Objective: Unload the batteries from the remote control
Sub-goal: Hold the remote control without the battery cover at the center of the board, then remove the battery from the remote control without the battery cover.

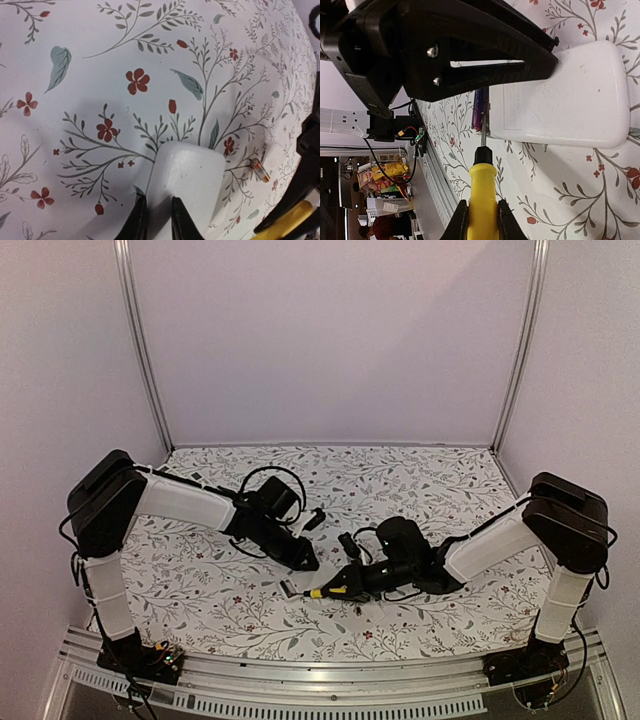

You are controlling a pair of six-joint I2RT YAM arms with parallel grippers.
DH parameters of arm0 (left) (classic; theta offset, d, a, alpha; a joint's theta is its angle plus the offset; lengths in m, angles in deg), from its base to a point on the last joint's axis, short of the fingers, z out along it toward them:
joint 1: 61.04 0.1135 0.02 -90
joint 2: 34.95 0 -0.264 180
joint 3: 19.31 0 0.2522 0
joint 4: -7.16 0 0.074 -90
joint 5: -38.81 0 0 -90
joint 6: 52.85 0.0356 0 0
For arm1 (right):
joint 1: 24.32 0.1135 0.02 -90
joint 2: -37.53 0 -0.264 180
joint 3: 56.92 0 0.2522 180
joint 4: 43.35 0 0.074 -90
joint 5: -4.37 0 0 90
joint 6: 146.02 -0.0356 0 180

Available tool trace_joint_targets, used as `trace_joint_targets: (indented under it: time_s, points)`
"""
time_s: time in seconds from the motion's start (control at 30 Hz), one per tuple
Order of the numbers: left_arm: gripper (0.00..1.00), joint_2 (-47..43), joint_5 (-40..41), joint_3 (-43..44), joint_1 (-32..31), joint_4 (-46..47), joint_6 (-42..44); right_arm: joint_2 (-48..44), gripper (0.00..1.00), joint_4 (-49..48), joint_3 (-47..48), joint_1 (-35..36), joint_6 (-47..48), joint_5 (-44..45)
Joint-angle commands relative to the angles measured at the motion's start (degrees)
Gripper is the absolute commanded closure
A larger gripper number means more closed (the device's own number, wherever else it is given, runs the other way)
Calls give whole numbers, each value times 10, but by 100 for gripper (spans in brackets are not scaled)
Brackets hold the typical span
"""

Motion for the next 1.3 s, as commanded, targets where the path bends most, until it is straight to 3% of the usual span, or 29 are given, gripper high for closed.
trace_joint_targets:
  time_s: [0.0,0.97,1.17,1.27]
  points:
    - [85,48,27,-33,-27,-71,-3,-3,100,-84,6,9,-9,-46]
    - [88,29,37,-99,-42,4,-68,29,100,-161,35,17,-39,9]
    - [88,24,41,-96,-42,3,-68,21,100,-126,31,20,-26,21]
    - [88,20,42,-95,-42,5,-69,-5,100,-44,36,27,7,58]
